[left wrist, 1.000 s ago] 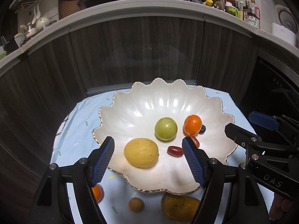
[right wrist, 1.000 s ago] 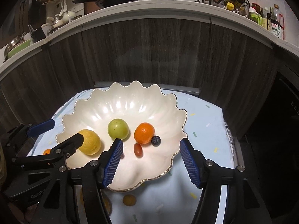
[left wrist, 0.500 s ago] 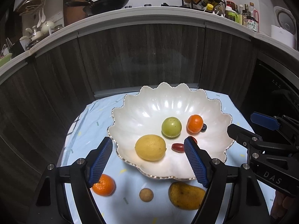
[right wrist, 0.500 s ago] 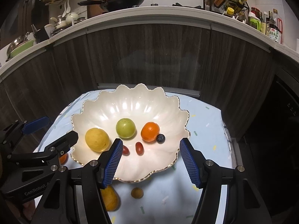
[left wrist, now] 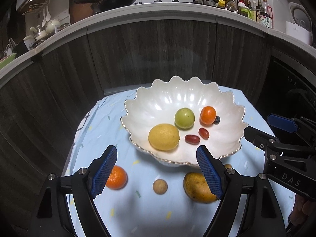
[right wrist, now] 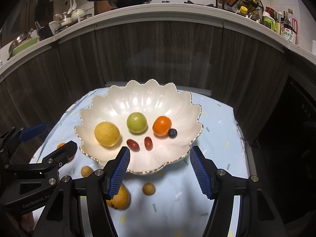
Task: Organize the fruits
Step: 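Withdraw both tools from the bowl toward the small brown fruits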
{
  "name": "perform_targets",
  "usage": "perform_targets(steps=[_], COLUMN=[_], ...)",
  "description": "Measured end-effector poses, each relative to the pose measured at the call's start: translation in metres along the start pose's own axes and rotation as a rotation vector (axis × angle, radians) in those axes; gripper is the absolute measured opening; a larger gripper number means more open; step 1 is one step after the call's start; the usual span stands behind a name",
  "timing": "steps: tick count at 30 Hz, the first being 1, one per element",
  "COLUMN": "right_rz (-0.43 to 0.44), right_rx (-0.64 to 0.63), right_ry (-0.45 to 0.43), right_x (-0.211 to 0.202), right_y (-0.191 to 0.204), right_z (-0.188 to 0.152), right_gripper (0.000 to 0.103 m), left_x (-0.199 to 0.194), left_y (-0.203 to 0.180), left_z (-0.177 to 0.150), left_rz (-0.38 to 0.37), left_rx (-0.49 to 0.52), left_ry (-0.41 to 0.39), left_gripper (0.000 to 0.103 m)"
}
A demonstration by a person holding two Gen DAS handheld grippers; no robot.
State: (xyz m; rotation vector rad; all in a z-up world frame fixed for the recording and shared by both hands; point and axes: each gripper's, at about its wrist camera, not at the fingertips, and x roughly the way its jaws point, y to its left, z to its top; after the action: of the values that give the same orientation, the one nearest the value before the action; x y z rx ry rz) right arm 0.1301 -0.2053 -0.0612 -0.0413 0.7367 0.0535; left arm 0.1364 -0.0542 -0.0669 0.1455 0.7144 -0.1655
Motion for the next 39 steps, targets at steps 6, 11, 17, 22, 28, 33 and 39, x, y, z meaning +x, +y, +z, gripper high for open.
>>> perform_targets(steps=[6,11,17,22,28,33,39], right_rz=[-0.004,-0.013,-0.013,-0.012,-0.015,-0.018,-0.014], right_rx=[-0.008,-0.015,-0.012,-0.015,-0.031,-0.039,-0.048], right_ry=[0.018,0.037,0.057,0.068,0.079,0.091,0.102], right_x=[0.002,0.007,0.015,0.021,0.029,0.035,0.042], right_y=[0.003,0.005,0.003,0.003,0.006,0.006,0.008], right_z=[-0.01,-0.02,-0.029,-0.033,-0.041,-0.045,-0.05], right_gripper=[0.064,0.064,0.064,0.064,0.064,0.064,0.064], left_x=[0.003,0.007,0.014,0.021,0.031,0.04,0.05], left_y=[0.0,-0.001,-0.003,-0.004,-0.005,-0.007,-0.009], left_z=[-0.014,-0.024,-0.033,-0.04,-0.048,-0.054,-0.059], left_rz=[0.0,0.005,0.008,0.013,0.017,0.014,0.011], left_rx=[0.014,0.024,0.032,0.041,0.054,0.063,0.071], left_ry=[0.034,0.057,0.073,0.082,0.101,0.121,0.138], left_gripper=[0.082,0.082,0.082,0.082,0.08,0.076,0.072])
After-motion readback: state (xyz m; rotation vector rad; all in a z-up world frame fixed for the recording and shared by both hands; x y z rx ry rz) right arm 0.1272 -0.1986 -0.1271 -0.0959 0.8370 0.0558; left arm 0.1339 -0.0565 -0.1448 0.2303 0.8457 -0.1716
